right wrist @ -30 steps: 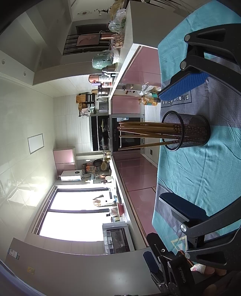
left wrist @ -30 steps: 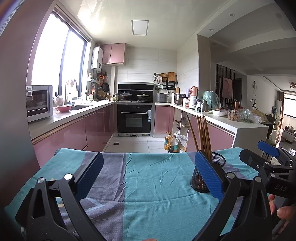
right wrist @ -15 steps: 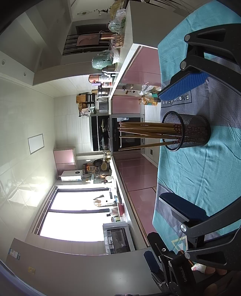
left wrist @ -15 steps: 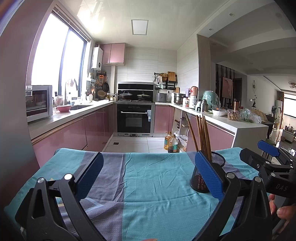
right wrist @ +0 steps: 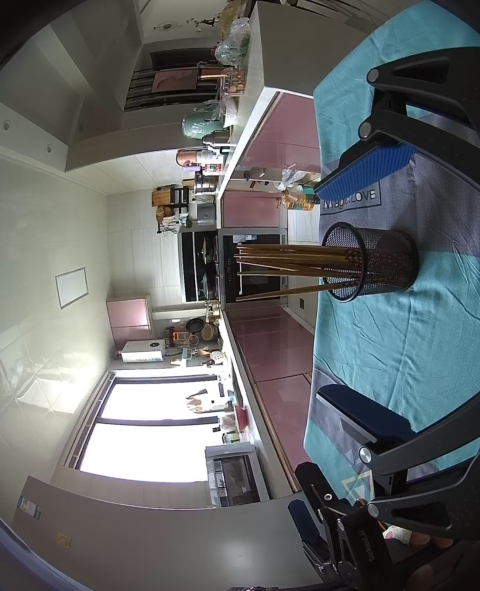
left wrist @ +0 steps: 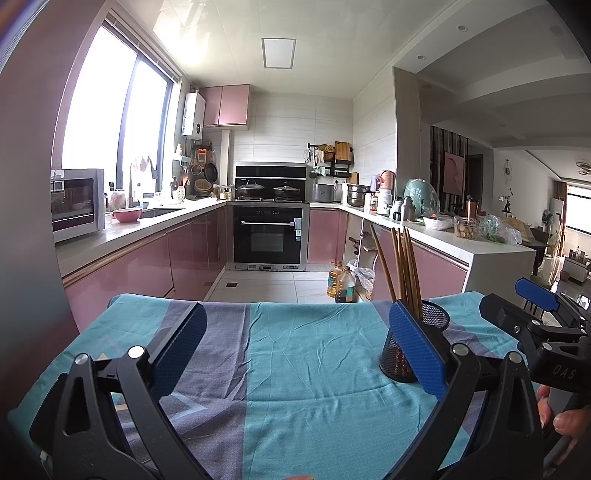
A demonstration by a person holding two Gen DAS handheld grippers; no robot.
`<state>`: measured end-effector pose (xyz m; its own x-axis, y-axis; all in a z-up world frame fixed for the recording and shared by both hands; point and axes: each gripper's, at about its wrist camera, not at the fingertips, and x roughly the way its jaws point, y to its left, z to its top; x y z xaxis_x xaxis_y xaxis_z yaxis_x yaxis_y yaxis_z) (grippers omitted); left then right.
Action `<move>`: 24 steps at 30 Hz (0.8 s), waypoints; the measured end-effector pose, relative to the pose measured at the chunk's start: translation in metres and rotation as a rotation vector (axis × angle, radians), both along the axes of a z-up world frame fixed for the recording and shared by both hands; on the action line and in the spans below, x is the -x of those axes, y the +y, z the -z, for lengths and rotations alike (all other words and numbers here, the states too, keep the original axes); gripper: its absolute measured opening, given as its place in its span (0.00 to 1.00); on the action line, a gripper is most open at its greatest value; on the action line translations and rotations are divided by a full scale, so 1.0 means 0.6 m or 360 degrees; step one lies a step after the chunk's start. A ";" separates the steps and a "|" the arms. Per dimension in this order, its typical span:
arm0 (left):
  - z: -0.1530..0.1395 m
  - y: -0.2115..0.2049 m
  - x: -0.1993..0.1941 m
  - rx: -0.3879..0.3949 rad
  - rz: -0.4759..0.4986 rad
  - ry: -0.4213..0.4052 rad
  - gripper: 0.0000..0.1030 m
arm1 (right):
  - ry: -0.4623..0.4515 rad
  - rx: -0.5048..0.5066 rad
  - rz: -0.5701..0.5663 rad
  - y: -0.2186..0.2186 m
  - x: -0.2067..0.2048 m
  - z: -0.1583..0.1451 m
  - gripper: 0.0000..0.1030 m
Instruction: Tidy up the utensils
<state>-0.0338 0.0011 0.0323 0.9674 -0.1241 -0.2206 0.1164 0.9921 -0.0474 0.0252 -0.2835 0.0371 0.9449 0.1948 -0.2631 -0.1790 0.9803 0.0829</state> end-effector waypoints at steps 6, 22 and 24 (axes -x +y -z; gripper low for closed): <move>0.000 0.000 0.000 0.0002 0.0000 0.0001 0.94 | 0.0001 -0.0004 0.0002 0.001 0.000 0.001 0.94; 0.005 -0.003 -0.002 0.0000 0.0003 0.0009 0.94 | 0.0004 -0.0011 0.0004 0.001 0.000 0.002 0.94; 0.005 -0.003 -0.002 0.0001 0.0002 0.0008 0.94 | 0.0003 -0.0009 0.0005 0.002 0.000 0.002 0.94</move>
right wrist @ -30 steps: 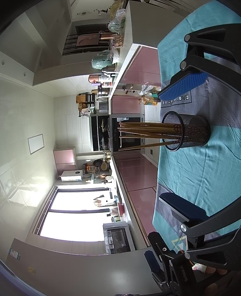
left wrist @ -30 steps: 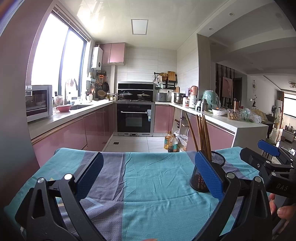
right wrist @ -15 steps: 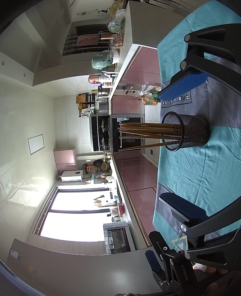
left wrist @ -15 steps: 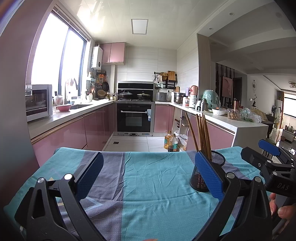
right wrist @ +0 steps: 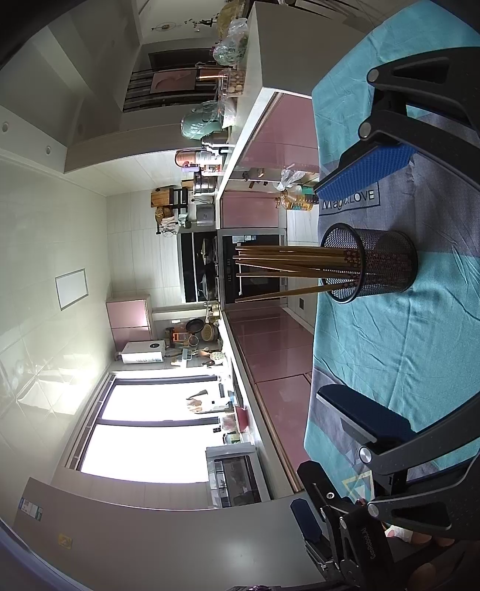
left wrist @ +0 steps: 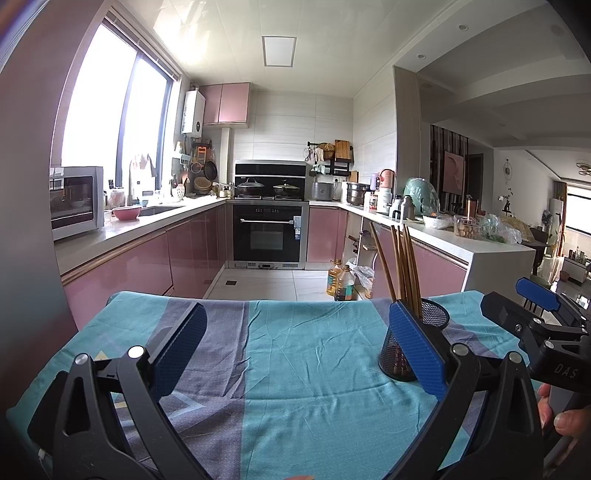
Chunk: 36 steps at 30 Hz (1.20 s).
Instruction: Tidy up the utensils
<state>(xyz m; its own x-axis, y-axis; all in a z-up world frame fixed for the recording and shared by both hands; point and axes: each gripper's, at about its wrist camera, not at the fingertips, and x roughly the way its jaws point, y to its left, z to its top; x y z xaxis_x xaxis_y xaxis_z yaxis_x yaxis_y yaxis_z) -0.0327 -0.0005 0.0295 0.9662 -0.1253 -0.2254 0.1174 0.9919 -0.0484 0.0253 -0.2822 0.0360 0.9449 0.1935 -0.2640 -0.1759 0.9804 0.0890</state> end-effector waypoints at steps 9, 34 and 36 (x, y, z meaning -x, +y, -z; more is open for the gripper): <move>0.002 -0.001 0.001 -0.0003 0.0002 0.0002 0.94 | 0.0001 -0.0002 0.0000 0.000 0.000 0.000 0.94; 0.025 -0.002 -0.018 -0.0042 0.0006 0.0112 0.94 | 0.0102 0.0019 0.0033 -0.016 -0.016 0.022 0.94; 0.036 0.006 -0.034 -0.0053 -0.0025 0.0184 0.94 | 0.0223 0.0071 0.0083 -0.035 -0.036 0.041 0.94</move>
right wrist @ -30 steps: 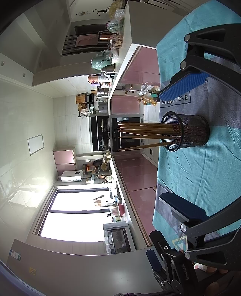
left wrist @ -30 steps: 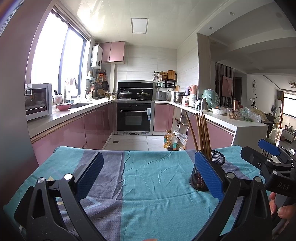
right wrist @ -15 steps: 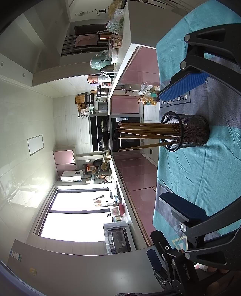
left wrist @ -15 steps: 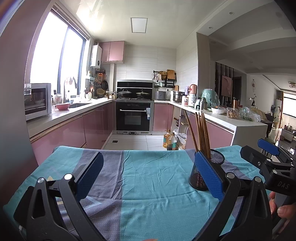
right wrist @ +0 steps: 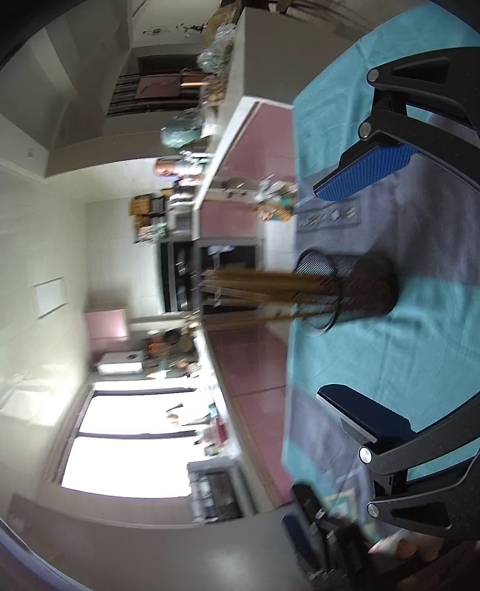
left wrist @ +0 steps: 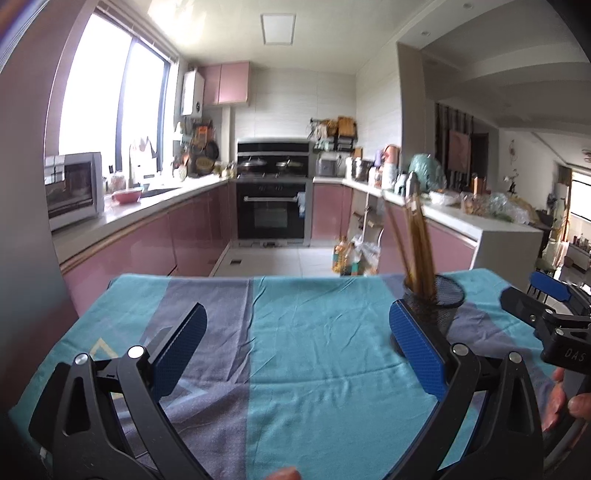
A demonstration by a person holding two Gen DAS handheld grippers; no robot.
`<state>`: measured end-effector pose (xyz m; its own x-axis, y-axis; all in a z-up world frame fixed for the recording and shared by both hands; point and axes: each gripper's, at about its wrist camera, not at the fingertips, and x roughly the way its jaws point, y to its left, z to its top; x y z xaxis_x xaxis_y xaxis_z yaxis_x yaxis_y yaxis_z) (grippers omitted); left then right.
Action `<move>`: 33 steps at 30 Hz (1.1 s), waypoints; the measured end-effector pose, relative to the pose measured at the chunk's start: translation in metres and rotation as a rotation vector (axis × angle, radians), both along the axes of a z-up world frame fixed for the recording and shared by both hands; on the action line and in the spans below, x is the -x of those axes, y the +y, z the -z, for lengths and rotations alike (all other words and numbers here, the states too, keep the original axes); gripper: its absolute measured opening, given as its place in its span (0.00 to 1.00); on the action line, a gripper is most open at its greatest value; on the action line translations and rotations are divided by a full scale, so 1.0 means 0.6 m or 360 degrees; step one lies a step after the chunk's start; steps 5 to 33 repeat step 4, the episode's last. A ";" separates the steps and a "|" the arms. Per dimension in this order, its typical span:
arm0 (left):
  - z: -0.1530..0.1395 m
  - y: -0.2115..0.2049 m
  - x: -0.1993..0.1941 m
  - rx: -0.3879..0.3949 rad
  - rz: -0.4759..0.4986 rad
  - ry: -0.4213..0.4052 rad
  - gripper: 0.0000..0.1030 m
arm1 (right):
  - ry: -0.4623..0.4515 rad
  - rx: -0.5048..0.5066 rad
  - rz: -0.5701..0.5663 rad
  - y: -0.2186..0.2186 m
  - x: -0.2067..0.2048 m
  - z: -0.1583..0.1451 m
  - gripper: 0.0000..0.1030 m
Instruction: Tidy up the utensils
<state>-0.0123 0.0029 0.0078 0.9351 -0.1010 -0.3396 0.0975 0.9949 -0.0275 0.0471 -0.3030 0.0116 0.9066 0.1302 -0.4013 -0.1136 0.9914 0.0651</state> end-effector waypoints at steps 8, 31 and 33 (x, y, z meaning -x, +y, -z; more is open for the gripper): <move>0.031 0.029 -0.040 -0.0017 -0.0045 0.0163 0.94 | 0.0328 0.0095 0.0114 -0.055 -0.055 0.056 0.94; 0.031 0.029 -0.040 -0.0017 -0.0045 0.0163 0.94 | 0.0328 0.0095 0.0114 -0.055 -0.055 0.056 0.94; 0.031 0.029 -0.040 -0.0017 -0.0045 0.0163 0.94 | 0.0328 0.0095 0.0114 -0.055 -0.055 0.056 0.94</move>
